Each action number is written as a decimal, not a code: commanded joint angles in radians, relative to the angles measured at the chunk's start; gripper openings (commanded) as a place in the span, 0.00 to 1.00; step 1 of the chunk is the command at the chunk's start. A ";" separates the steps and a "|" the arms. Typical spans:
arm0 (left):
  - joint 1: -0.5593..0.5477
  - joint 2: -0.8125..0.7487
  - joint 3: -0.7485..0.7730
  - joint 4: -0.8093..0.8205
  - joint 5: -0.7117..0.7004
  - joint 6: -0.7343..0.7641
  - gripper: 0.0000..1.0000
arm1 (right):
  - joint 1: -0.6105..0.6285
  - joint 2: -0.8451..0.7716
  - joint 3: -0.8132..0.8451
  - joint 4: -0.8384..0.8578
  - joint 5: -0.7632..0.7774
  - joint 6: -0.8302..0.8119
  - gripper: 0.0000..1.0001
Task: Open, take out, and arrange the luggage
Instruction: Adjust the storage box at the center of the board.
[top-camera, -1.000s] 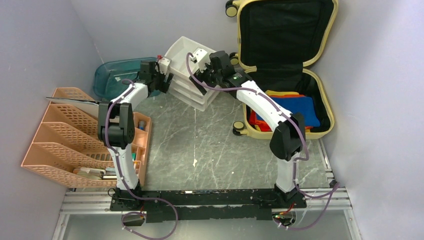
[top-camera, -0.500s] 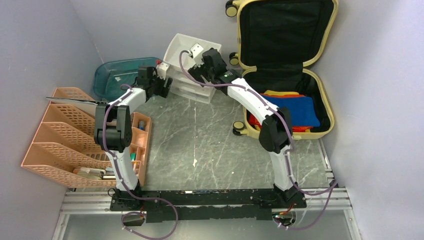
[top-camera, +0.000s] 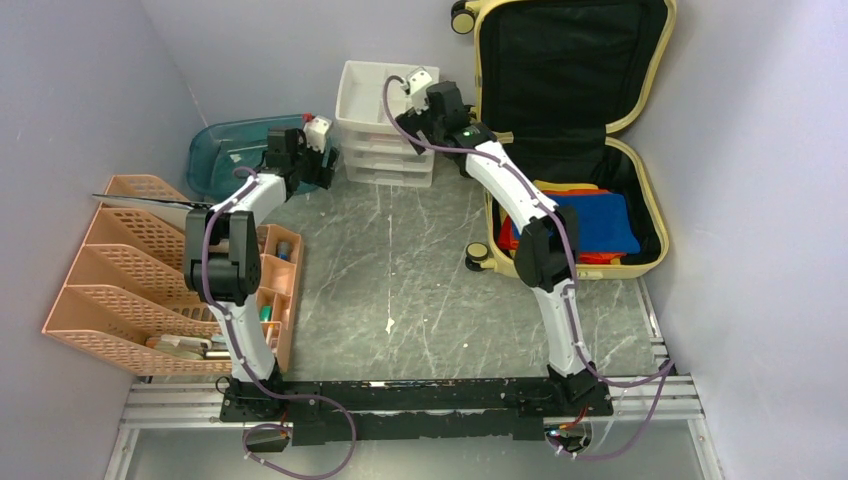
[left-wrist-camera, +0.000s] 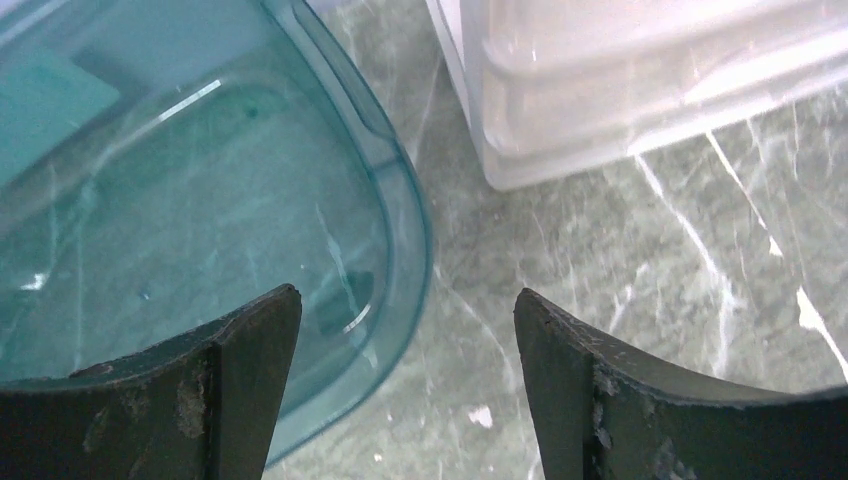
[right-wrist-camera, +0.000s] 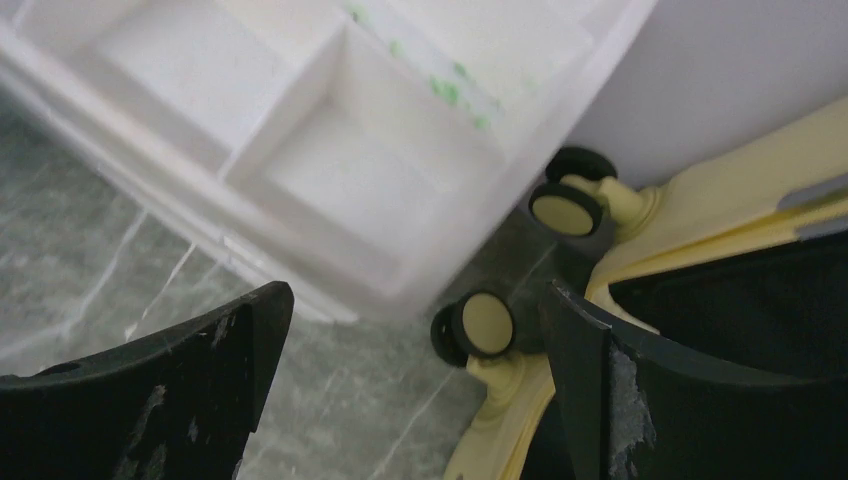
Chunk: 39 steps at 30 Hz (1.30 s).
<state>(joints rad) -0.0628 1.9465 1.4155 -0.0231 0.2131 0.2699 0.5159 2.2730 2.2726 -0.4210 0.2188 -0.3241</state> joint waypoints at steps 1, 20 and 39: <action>-0.003 0.046 0.097 0.054 0.028 -0.014 0.83 | -0.046 -0.206 -0.112 0.010 -0.157 0.053 1.00; -0.008 0.033 0.050 -0.126 0.044 0.023 0.69 | -0.231 -0.674 -0.547 -0.037 -0.640 0.090 1.00; 0.006 -0.126 -0.032 -0.289 0.089 0.056 0.63 | -0.334 -0.737 -0.631 -0.012 -0.758 0.121 1.00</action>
<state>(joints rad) -0.0589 1.8294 1.3403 -0.3050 0.2665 0.3275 0.1883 1.5791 1.6535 -0.4694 -0.5018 -0.2127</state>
